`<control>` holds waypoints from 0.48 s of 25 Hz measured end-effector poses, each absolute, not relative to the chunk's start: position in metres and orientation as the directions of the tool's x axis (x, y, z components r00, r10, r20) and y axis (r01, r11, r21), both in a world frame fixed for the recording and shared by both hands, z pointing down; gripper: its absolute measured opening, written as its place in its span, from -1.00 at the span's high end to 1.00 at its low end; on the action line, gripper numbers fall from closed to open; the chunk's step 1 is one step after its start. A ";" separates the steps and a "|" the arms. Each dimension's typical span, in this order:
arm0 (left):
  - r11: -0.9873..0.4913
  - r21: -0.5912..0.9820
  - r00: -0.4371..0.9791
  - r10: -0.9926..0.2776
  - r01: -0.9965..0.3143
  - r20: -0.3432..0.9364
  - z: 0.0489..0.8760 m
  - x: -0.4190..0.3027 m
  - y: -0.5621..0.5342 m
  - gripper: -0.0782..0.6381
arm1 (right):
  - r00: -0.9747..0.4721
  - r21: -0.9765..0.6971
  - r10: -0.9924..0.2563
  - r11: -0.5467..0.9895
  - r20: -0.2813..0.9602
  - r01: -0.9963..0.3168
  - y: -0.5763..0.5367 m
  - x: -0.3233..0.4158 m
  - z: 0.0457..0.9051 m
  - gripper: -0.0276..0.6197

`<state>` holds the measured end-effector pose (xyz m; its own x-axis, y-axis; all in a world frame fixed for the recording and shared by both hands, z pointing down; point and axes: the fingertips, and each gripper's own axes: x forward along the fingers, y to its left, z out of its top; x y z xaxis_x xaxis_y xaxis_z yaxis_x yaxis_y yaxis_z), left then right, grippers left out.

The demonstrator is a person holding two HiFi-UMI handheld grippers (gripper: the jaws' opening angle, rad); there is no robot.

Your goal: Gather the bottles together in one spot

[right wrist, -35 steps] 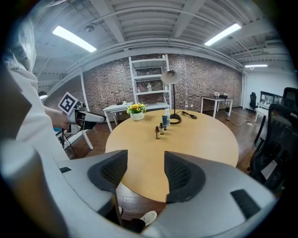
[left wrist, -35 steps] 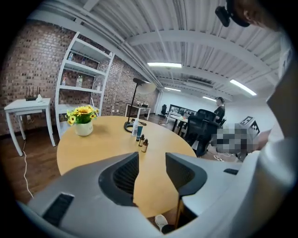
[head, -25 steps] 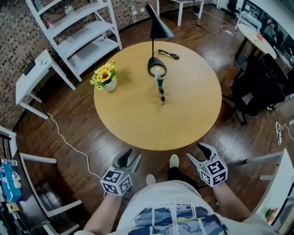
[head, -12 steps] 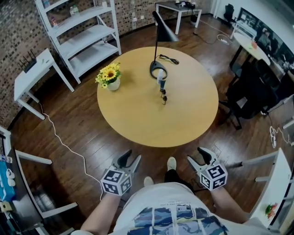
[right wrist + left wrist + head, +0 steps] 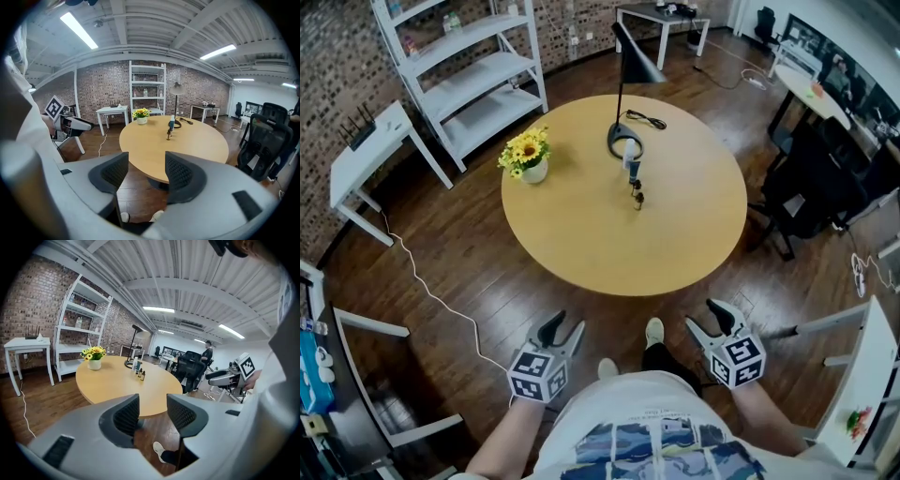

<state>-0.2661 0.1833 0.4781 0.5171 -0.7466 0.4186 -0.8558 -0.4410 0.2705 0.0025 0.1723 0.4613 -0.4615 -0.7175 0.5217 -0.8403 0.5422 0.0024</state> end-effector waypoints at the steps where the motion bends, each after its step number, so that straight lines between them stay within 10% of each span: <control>1: -0.441 0.270 0.517 -0.744 -0.856 0.422 0.480 -0.266 0.185 0.27 | -0.459 0.003 -0.719 0.540 0.523 -0.842 0.174 0.003 0.462 0.08; 12: -0.456 0.275 0.532 -0.731 -0.846 0.426 0.483 -0.257 0.197 0.27 | -0.464 -0.008 -0.703 0.547 0.539 -0.837 0.191 0.000 0.467 0.08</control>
<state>-0.2569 0.1967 0.4828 0.5325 -0.7315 0.4259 -0.8464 -0.4559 0.2752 -0.0004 0.1914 0.4674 -0.4643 -0.7028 0.5390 -0.8372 0.5468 -0.0083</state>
